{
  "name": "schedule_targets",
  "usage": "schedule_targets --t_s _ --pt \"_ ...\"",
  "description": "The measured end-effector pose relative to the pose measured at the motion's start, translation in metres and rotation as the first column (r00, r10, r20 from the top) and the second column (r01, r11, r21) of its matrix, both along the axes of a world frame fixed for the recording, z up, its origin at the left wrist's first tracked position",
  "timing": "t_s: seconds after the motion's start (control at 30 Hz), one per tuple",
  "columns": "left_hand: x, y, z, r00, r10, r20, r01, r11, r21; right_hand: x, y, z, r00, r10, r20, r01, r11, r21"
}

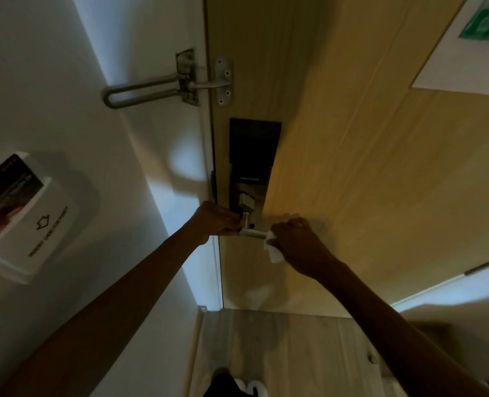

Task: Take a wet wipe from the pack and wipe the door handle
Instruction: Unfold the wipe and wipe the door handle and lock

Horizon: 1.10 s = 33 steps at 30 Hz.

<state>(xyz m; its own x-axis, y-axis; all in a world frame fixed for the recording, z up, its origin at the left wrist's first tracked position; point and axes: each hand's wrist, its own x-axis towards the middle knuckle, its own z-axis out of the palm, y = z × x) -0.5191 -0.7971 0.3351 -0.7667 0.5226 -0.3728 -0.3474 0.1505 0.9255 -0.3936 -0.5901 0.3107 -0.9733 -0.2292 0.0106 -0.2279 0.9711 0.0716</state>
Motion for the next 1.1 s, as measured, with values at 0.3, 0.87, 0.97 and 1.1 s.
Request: schedule_targets --t_s 0.3,0.87,0.97,1.1 --pt "0.001 -0.001 -0.002 1.000 0.002 0.004 -0.002 1.000 -0.028 0.014 0.027 -0.003 0.992 -0.059 -0.110 0.040 0.985 -0.166" --pt "0.005 0.011 0.002 0.993 0.115 -0.036 -0.119 0.982 -0.146 0.004 0.005 0.009 0.980 0.097 -0.174 -0.095 0.995 0.020" --pt "0.004 0.010 0.001 0.996 0.072 -0.051 -0.078 0.987 -0.141 -0.003 -0.010 0.008 0.977 0.114 -0.182 -0.116 0.993 0.001" --pt "0.002 0.010 0.002 0.997 0.051 -0.052 -0.058 0.989 -0.140 0.005 0.017 0.009 0.993 0.087 -0.079 -0.084 0.996 0.032"
